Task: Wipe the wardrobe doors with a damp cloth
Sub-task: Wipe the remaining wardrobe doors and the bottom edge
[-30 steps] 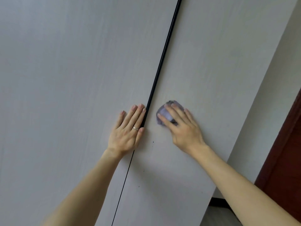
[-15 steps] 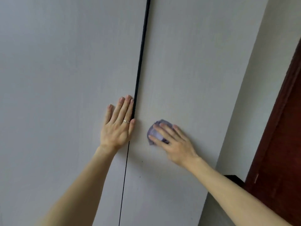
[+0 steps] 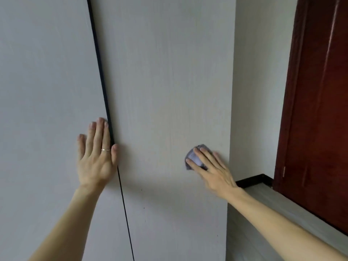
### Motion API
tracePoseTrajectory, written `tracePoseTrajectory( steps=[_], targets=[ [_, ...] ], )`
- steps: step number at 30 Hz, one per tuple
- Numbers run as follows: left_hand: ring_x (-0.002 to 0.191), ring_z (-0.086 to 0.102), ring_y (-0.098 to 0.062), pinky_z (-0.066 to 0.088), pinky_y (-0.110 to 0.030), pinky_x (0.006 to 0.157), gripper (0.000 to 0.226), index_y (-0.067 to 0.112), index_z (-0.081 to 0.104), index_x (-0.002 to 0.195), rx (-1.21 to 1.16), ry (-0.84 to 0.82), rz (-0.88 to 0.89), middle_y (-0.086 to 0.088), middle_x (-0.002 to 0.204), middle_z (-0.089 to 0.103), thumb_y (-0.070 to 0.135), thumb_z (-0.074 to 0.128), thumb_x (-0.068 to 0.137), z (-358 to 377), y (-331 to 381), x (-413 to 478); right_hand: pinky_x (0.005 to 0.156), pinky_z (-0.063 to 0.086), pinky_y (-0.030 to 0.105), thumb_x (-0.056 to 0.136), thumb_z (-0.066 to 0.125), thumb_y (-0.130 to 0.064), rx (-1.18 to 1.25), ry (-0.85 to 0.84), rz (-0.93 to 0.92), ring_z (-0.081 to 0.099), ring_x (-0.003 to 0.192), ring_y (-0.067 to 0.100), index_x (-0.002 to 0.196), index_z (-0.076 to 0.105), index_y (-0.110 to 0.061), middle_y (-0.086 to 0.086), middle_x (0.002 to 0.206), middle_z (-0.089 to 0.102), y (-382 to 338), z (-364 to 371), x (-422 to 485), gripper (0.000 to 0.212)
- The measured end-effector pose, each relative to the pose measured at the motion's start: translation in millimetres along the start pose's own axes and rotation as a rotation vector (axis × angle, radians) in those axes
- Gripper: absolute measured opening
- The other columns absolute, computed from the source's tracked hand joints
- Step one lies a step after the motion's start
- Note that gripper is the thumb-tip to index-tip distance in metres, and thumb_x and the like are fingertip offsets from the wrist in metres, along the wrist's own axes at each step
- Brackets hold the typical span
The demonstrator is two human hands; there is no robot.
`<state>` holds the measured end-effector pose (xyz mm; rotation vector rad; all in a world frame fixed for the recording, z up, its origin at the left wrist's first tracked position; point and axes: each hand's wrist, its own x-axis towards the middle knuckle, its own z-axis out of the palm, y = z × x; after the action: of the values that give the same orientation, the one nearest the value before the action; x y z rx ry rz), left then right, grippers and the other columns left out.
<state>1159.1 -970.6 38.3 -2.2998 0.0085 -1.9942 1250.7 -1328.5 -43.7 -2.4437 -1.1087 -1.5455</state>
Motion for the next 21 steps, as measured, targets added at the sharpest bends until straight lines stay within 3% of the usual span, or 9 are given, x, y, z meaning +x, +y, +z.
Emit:
tracePoseTrajectory(
  steps=[3,6,9,11,13,16,19,21],
  targets=[
    [0.155,0.003,-0.015,0.002,-0.043,0.125,0.060,0.005,0.014,0.159,0.001,-0.024,-0.043,-0.009,0.166,0.019,0.031,0.024,0.106,-0.4,2.3,-1.5,0.121,0.021,0.055,0.101,0.046,-0.012,0.107,0.151,0.209,0.008,0.154,0.032,0.155,0.035,-0.022,0.013,0.165,0.017,29.5,-24.7,75.5,0.056],
    [0.155,0.003,-0.016,0.003,-0.043,0.125,0.060,0.006,0.012,0.159,0.015,-0.034,-0.040,-0.008,0.166,0.016,0.032,0.022,0.106,1.2,3.6,-0.1,0.122,0.022,0.047,0.104,0.041,-0.020,0.196,0.312,0.452,0.008,0.154,0.032,0.154,0.038,-0.020,0.014,0.165,0.016,58.0,-47.3,130.5,0.050],
    [0.155,0.003,-0.016,0.001,-0.042,0.125,0.060,0.005,0.014,0.159,0.024,-0.036,-0.053,-0.007,0.166,0.014,0.032,0.021,0.105,2.0,6.5,-0.7,0.123,0.021,0.044,0.104,0.042,-0.016,0.220,0.392,0.488,0.007,0.154,0.030,0.153,0.040,-0.019,0.013,0.166,0.014,55.0,-29.1,112.7,0.049],
    [0.155,0.002,-0.015,0.000,-0.041,0.125,0.060,0.005,0.015,0.159,0.032,-0.041,-0.073,-0.007,0.166,0.015,0.032,0.021,0.105,1.4,8.0,-0.1,0.121,0.025,0.049,0.103,0.046,-0.012,0.199,0.380,0.483,0.010,0.154,0.034,0.151,0.042,-0.015,0.017,0.165,0.017,31.2,0.7,54.8,0.048],
    [0.155,0.002,-0.014,-0.001,-0.040,0.125,0.061,0.006,0.016,0.159,0.030,-0.061,-0.092,-0.007,0.166,0.015,0.032,0.021,0.105,0.3,7.7,0.9,0.115,0.033,0.055,0.101,0.050,-0.011,0.174,0.266,0.462,0.013,0.152,0.038,0.152,0.040,-0.015,0.019,0.164,0.018,2.1,29.2,-19.7,0.052],
    [0.155,0.003,-0.016,-0.002,-0.041,0.125,0.061,0.007,0.016,0.159,0.030,-0.087,-0.122,-0.007,0.167,0.015,0.033,0.020,0.105,-1.0,12.1,-2.4,0.113,0.035,0.059,0.097,0.054,-0.009,0.171,0.060,0.422,0.010,0.153,0.036,0.158,0.022,-0.027,0.013,0.167,0.009,-12.9,36.5,-77.9,0.071],
    [0.155,0.007,-0.019,-0.001,-0.043,0.125,0.061,0.007,0.016,0.159,0.025,-0.093,-0.146,-0.007,0.167,0.015,0.035,0.017,0.105,-0.6,13.8,-2.7,0.116,0.031,0.055,0.104,0.041,-0.019,0.208,0.149,0.462,0.011,0.153,0.034,0.155,0.033,-0.022,0.013,0.166,0.016,10.6,14.9,-18.5,0.052],
    [0.155,0.004,-0.017,-0.002,-0.042,0.125,0.061,0.009,0.013,0.160,0.016,-0.108,-0.161,-0.004,0.167,0.012,0.036,0.016,0.105,-0.3,14.9,-1.4,0.120,0.025,0.052,0.103,0.042,-0.017,0.221,0.216,0.492,0.010,0.154,0.033,0.153,0.039,-0.020,0.013,0.165,0.018,33.7,-10.7,40.8,0.050]
  ],
)
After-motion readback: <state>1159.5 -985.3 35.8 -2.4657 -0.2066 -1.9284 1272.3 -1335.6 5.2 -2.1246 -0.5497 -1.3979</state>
